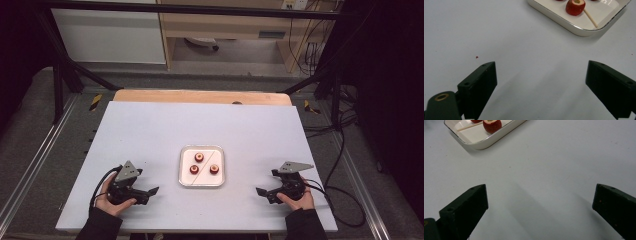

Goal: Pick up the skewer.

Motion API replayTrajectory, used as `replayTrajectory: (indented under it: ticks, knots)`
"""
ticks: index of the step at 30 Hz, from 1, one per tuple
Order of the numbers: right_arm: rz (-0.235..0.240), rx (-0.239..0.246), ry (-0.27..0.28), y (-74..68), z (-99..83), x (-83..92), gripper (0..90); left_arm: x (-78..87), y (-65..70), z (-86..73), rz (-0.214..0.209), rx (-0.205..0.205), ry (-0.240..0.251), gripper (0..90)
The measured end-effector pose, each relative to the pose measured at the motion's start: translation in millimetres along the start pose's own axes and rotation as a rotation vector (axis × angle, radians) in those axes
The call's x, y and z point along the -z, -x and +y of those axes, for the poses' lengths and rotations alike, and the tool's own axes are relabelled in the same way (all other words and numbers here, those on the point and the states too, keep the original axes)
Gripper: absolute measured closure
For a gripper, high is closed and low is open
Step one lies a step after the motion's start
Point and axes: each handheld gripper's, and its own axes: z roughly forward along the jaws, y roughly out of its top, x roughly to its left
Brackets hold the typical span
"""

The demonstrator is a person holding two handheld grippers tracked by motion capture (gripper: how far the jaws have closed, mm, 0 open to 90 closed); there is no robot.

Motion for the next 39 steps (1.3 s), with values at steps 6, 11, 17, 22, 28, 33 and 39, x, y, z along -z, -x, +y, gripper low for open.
replayTrajectory:
  ticks: [6, 11, 17, 22, 28, 33, 39]
  knots:
    - [0.001, -0.007, 0.001, -0.1, 0.2, 0.2, 0.7, -3.4, 4.8, 4.3, -0.004, -0.011, -0.008, 10.2]
    - [0.000, -0.007, 0.000, 0.0, 0.3, 0.3, 0.7, -7.7, 11.5, 8.5, -0.008, -0.017, -0.013, 10.2]
    - [-0.003, -0.004, -0.001, 0.4, 0.3, 0.4, 0.7, -11.6, 18.9, 13.9, -0.011, -0.024, -0.024, 10.2]
    - [-0.004, -0.003, -0.007, 0.4, 0.0, -0.3, 0.7, -13.9, 23.6, 19.5, -0.012, -0.027, -0.028, 10.2]
    - [-0.004, -0.005, -0.010, 0.1, -0.1, -0.8, 0.7, -18.5, 30.0, 26.4, -0.010, -0.041, -0.039, 10.1]
    - [-0.003, -0.008, -0.011, -0.1, -0.1, -1.0, 0.7, -23.5, 35.7, 35.9, -0.009, -0.041, -0.043, 10.1]
    - [-0.006, -0.004, -0.007, 0.3, 0.1, -0.6, 0.7, -31.8, 45.0, 49.3, -0.007, -0.034, -0.049, 10.4]
